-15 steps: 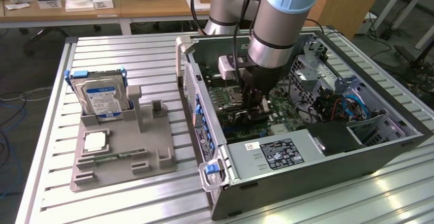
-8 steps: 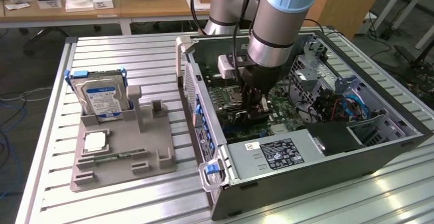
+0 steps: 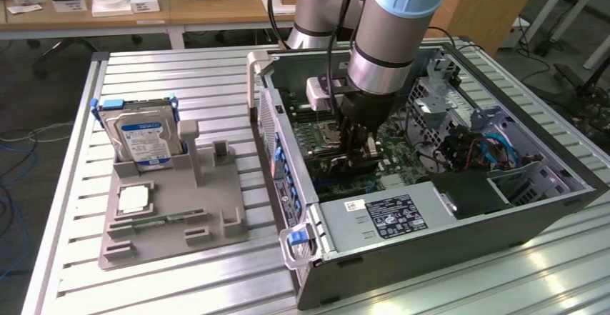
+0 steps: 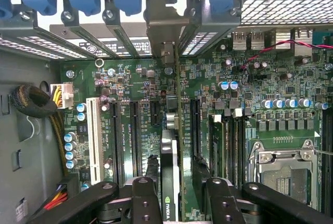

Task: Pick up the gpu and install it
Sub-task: 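Insert the gpu into the slot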

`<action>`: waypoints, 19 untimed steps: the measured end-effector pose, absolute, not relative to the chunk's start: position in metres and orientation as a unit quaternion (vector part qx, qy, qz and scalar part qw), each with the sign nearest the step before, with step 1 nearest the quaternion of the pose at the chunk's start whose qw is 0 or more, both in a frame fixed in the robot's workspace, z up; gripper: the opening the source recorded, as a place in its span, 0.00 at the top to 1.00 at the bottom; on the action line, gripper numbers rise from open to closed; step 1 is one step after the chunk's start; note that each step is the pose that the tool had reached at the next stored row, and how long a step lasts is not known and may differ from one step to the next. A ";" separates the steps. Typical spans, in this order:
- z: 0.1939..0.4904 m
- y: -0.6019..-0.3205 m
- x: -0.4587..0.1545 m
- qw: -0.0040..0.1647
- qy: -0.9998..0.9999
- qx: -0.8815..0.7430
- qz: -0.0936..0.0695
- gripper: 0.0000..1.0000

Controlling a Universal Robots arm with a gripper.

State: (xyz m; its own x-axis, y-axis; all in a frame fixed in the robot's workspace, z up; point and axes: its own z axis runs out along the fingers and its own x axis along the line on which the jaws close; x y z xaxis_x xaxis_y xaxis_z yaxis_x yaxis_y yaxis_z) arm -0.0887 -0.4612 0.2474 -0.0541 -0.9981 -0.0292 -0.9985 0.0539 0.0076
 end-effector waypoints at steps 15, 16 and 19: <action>0.247 -0.461 -0.089 0.008 0.726 -0.688 0.013 0.73; 0.247 -0.461 -0.089 0.008 0.726 -0.688 0.013 0.73; 0.246 -0.461 -0.089 0.008 0.726 -0.688 0.013 0.73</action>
